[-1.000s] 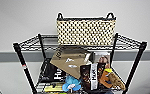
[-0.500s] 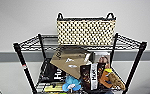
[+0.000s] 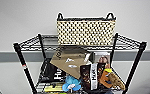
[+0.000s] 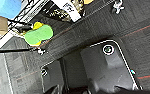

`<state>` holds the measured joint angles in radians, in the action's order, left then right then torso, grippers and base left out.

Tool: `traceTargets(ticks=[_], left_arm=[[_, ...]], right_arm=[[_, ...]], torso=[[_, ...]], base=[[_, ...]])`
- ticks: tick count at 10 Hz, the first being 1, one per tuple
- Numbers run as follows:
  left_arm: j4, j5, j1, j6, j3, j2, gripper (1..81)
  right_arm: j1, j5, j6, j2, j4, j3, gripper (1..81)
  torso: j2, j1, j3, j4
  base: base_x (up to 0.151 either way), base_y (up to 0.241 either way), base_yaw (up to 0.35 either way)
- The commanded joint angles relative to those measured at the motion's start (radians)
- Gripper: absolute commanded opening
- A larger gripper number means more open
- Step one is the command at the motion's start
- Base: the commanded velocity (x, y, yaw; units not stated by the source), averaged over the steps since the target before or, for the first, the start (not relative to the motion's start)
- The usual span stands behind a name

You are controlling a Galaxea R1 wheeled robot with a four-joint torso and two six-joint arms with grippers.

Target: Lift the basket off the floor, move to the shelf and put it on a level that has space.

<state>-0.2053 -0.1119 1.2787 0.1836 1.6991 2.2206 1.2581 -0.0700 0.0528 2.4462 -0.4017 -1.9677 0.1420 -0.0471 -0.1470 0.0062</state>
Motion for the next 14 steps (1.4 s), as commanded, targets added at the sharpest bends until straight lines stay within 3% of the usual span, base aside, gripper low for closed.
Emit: traceTargets(ticks=[1,5,9,14], left_arm=[[0.037,0.040,-0.015,-0.004,0.085,0.060,81.1],[0.073,0.044,0.020,-0.004,0.243,0.206,81.1],[0.096,0.051,0.052,-0.006,0.413,0.340,81.1],[0.129,0.051,0.097,-0.006,0.626,0.501,81.1]], right_arm=[[-0.027,-0.054,-0.002,0.061,0.057,-0.094,81.1],[0.020,-0.054,-0.002,0.162,0.102,-0.233,81.1],[0.067,-0.053,-0.002,0.322,0.155,-0.471,81.1],[0.123,-0.037,-0.002,0.492,0.256,-0.684,81.1]], torso=[[0.000,0.000,0.000,0.000],[0.000,0.000,0.001,0.000],[0.000,0.000,0.001,0.000],[0.000,0.001,0.001,0.000]], base=[[0.000,0.000,0.000],[0.000,0.000,0.000],[0.000,0.000,0.000],[0.000,0.000,0.000]])
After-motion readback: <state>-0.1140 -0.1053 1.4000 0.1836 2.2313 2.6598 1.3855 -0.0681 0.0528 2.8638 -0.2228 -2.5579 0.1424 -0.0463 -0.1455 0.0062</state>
